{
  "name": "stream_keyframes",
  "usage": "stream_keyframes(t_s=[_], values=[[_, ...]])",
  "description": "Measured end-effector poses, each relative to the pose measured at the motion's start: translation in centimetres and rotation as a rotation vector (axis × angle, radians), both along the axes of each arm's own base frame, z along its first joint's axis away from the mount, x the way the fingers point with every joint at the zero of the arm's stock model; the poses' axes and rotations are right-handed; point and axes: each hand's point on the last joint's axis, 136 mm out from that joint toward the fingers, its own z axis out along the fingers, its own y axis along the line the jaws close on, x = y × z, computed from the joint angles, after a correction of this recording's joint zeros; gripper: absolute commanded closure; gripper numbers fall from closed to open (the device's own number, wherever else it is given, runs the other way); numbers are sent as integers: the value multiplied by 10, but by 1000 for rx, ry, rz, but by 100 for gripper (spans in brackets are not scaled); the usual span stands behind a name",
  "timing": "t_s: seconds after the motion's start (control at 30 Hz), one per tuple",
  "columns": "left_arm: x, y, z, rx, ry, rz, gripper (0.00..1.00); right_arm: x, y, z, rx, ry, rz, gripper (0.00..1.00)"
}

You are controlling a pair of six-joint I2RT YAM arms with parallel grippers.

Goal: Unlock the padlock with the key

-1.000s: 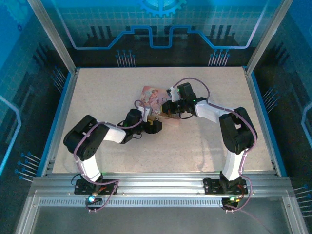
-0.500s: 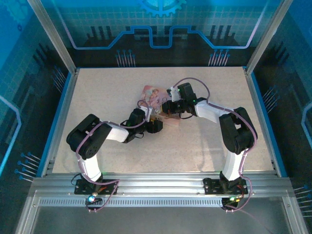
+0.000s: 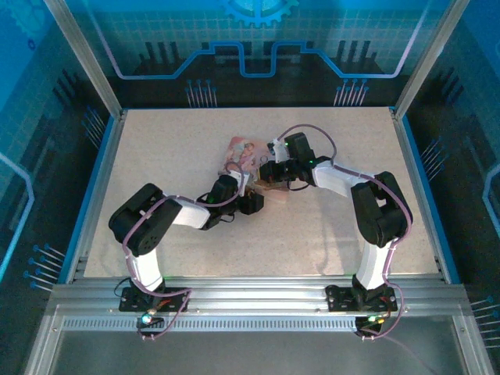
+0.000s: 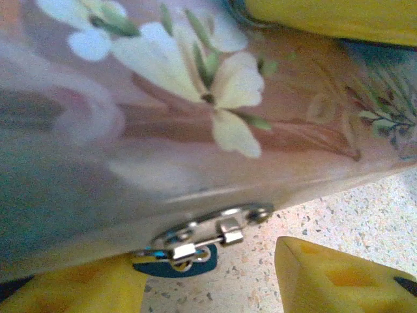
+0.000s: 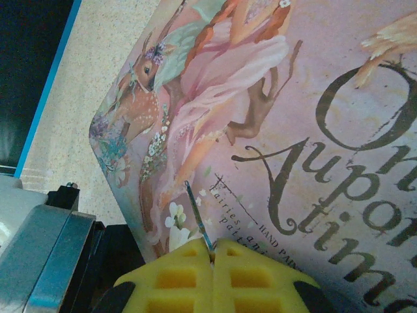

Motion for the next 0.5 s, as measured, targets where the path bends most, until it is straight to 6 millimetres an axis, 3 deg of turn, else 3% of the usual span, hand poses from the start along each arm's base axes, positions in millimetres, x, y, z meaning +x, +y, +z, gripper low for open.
stream_keyframes(t_s=[0.5], values=[[1,1,-1,4,6,12,61,0,0,0,2,2,-3,99]])
